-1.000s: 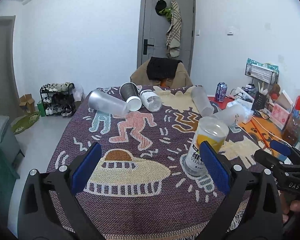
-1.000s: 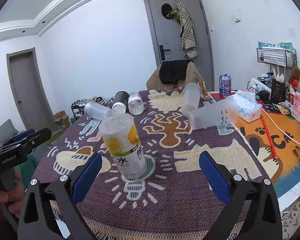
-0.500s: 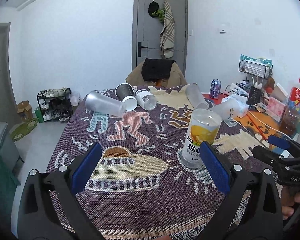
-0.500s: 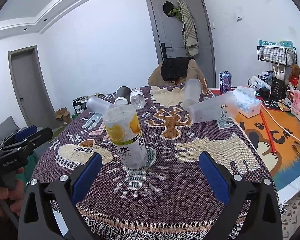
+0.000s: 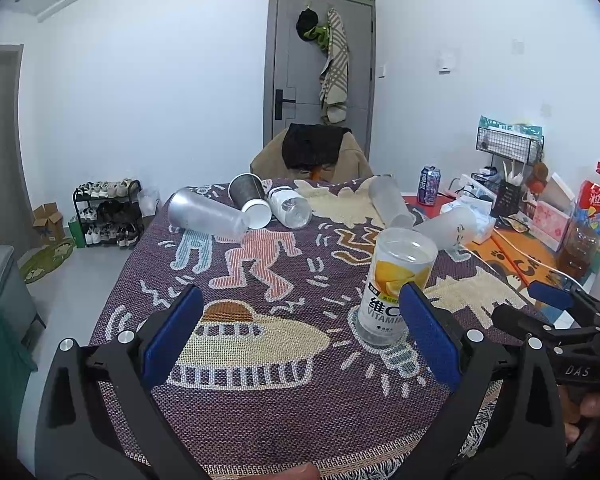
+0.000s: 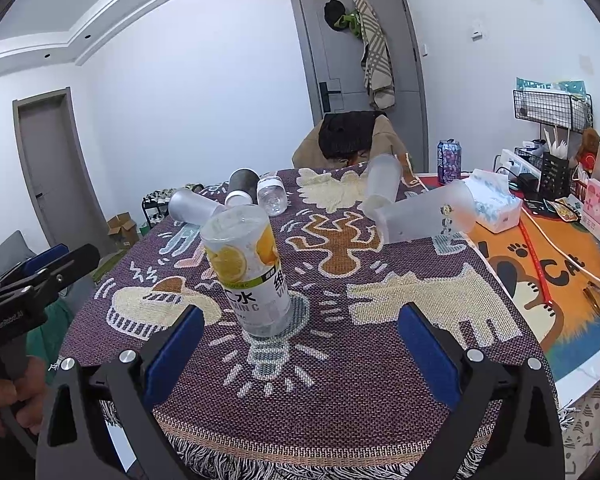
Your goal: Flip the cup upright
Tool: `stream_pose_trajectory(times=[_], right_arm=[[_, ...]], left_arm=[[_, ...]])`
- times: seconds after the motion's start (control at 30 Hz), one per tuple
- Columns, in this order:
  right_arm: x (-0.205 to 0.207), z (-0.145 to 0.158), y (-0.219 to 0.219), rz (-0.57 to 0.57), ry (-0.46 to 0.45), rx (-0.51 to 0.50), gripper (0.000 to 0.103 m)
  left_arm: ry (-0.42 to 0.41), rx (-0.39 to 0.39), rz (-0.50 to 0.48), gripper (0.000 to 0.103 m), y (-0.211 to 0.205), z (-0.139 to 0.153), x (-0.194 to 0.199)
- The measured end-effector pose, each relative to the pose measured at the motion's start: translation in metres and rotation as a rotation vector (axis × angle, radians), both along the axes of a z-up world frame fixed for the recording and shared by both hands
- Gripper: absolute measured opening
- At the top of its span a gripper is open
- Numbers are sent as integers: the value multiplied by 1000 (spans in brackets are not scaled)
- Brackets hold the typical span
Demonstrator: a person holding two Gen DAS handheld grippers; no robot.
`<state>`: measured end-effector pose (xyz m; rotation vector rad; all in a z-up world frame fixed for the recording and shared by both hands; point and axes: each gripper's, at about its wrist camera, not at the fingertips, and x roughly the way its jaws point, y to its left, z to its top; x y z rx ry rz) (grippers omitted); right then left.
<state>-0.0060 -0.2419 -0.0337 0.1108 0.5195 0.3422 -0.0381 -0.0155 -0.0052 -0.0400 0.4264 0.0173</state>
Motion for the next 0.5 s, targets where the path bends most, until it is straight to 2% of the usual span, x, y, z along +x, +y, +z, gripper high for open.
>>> stream_pose_trajectory(times=[0.5], right_arm=[[7,-5,3,-5,14,-16,95]], left_arm=[[6,-21,12,97,6,-8,6]])
